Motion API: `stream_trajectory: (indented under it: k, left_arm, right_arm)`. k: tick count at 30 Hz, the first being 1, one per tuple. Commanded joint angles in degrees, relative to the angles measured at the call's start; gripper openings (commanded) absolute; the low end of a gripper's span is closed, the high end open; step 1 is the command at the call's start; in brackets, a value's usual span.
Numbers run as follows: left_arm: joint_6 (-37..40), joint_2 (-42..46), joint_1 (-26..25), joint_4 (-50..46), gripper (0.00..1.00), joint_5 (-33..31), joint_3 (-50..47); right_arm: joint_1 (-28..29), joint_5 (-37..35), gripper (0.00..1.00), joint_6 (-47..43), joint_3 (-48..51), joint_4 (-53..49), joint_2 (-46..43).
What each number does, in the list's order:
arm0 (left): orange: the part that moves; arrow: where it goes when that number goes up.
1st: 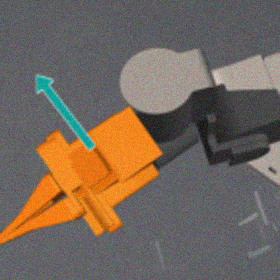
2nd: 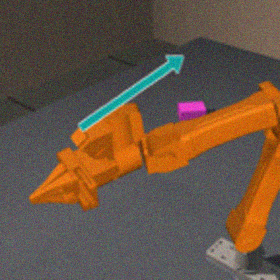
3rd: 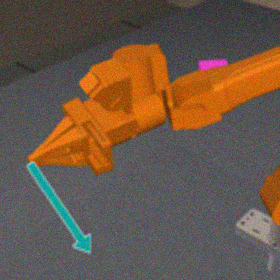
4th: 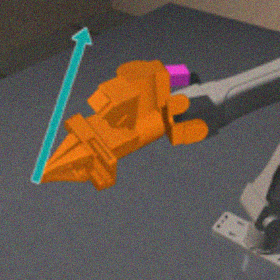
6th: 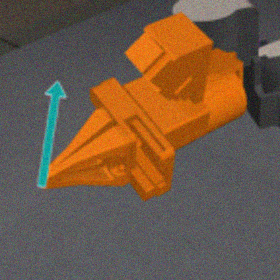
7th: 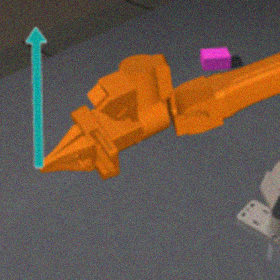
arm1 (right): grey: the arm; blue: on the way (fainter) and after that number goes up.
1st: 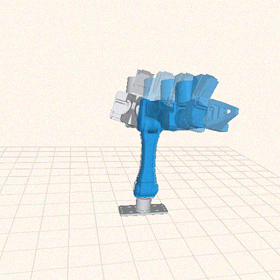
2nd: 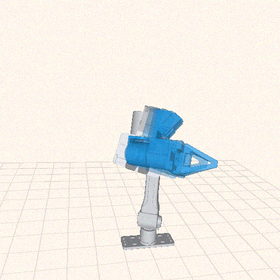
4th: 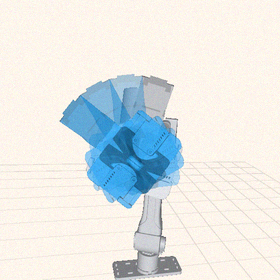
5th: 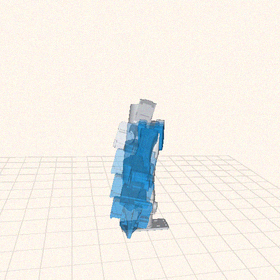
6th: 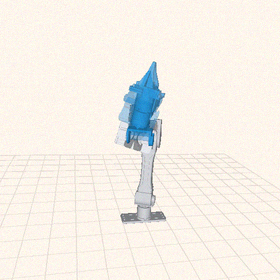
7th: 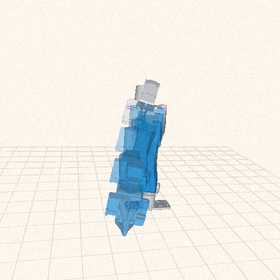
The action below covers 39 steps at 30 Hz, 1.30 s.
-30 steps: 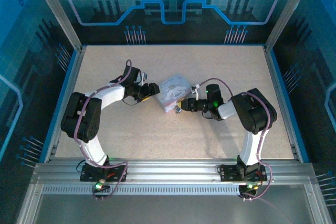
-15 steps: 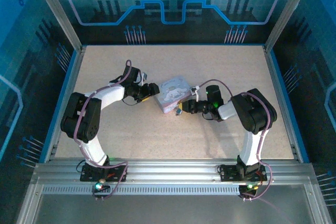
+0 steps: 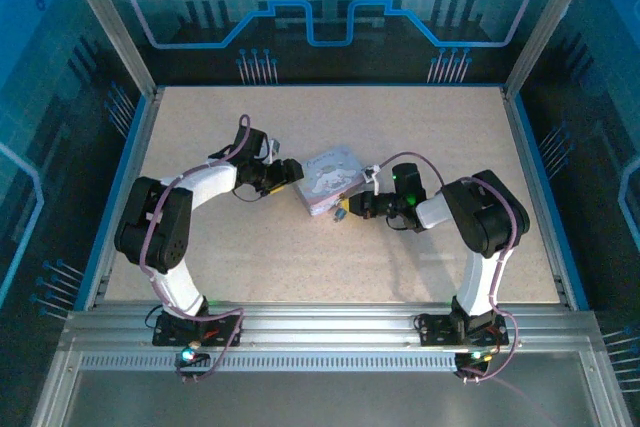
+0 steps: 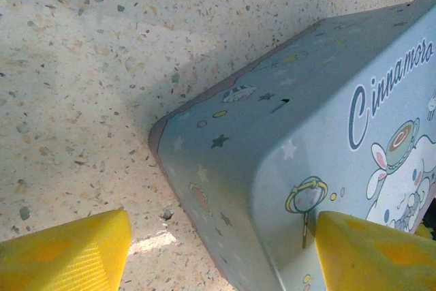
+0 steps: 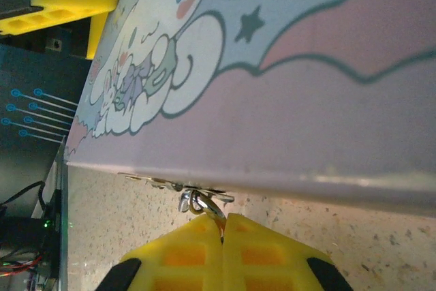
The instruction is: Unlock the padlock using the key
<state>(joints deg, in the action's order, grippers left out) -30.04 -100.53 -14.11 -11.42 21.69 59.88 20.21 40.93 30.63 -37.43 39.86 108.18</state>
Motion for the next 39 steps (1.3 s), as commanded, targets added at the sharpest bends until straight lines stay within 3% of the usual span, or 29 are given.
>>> stream_trajectory:
  k: [1,14,23,32,39]
  left_arm:
    - [0.40,1.21,-0.31,-2.64,0.73,-2.09,-1.69]
    - [0.87,1.17,-0.30,-2.02,0.73,-1.92,-2.75]
    - [1.04,1.40,-0.31,-1.99,0.75,-1.68,-2.41]
    - [2.48,3.25,1.65,-4.71,0.86,0.54,5.03]
    - [4.58,11.46,3.06,-5.34,0.93,-3.92,6.77]
  right_arm:
    - [-0.08,-2.04,0.00,1.08,0.86,0.28,-2.27]
    - [-0.35,-9.60,0.00,7.67,2.96,2.90,-5.67]
    - [-1.72,-12.89,0.00,6.55,4.90,0.55,-10.56]
    - [-1.64,-16.41,0.00,-1.04,5.07,-20.10,-25.76]
    - [1.12,-21.88,0.00,-4.56,3.23,-43.89,-39.65]
